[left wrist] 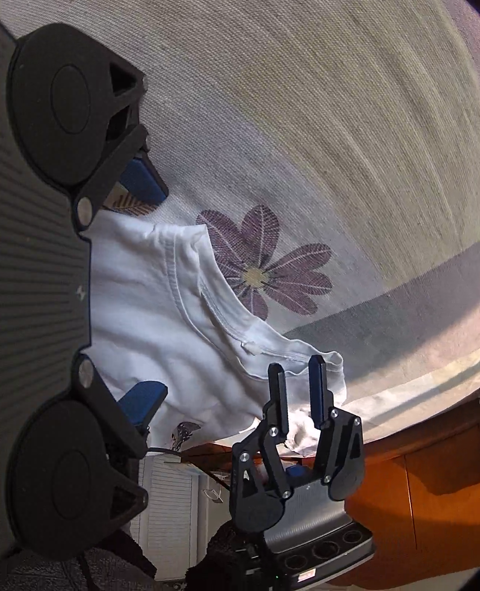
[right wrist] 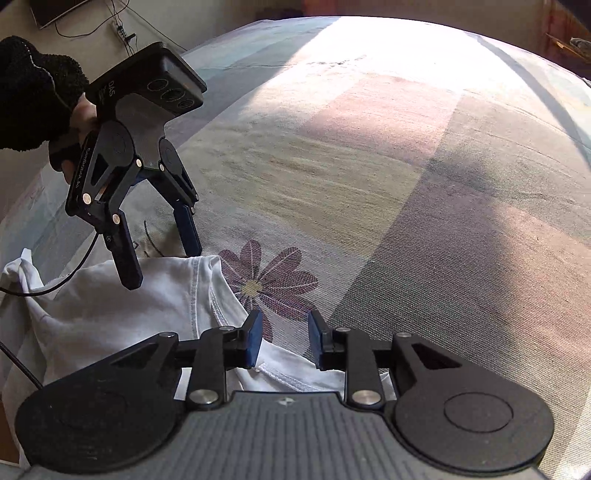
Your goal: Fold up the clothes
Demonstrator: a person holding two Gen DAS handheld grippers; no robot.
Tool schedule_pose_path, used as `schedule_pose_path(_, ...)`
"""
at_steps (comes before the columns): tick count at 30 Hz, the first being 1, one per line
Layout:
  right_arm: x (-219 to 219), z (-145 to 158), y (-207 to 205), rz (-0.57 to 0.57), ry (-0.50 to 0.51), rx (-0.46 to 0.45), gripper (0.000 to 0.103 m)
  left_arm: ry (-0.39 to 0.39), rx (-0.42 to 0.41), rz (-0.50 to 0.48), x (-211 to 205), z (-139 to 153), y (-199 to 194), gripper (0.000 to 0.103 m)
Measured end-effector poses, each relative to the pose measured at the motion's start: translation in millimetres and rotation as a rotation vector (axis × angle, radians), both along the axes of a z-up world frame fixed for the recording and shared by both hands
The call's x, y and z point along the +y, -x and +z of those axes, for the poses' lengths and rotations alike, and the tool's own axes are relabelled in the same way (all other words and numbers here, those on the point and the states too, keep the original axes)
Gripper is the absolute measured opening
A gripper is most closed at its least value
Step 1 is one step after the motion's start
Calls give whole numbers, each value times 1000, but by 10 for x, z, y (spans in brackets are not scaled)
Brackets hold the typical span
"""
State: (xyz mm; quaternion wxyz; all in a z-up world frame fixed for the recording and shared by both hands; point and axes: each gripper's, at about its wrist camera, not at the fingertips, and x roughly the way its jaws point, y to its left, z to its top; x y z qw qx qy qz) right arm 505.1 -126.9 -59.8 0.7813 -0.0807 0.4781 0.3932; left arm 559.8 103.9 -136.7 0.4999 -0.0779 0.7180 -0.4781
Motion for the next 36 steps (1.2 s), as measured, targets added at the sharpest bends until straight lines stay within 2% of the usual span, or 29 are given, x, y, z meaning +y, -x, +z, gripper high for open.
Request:
schedule_pose_path(5, -67, -40, -16, -56, -29, 29, 34, 23, 116, -20, -57, -127, -70, 102)
schedule_pose_path(10, -140, 5, 11, -59, -21, 15, 37, 20, 170, -114, 47, -161, 262, 102)
schedule_pose_path(13, -205, 17, 28, -52, -14, 13, 38, 10, 134, -136, 0, -130, 375, 101)
schedule_pose_path(18, -232, -22, 3, -100, -43, 41, 38, 46, 145, -75, -224, -158, 315, 101)
schedule_pose_path(22, -229, 39, -59, -85, -58, 36, 39, 75, 136, -65, -6, -121, 415, 99)
schedule_pose_path(23, -262, 67, -80, -60, -44, 29, 40, 80, 112, -59, 64, -113, 445, 90)
schedule_pose_path(25, -380, 99, -147, -4, -21, 51, 56, 26, 94, -16, 158, -136, 413, 69)
schedule_pose_path(27, -558, 104, -245, 42, 21, 99, 65, -30, 72, 24, 248, -159, 381, 28)
schedule_pose_path(28, -648, 104, -293, 63, 43, 123, 66, -72, 30, 12, 257, -163, 381, 15)
schedule_pose_path(29, -741, 73, -359, 73, 62, 164, 66, -94, 19, 10, 235, -170, 385, 8)
schedule_pose_path(32, -981, -84, -552, 104, 96, 311, 66, -140, -64, -40, 106, -104, 446, 8)
schedule_pose_path(35, -1040, -262, -716, 160, 82, 432, 66, -178, -146, -96, -23, -12, 522, 8)
schedule_pose_path(36, -1054, -322, -770, 180, 76, 471, 69, -187, -167, -112, -55, 9, 544, 8)
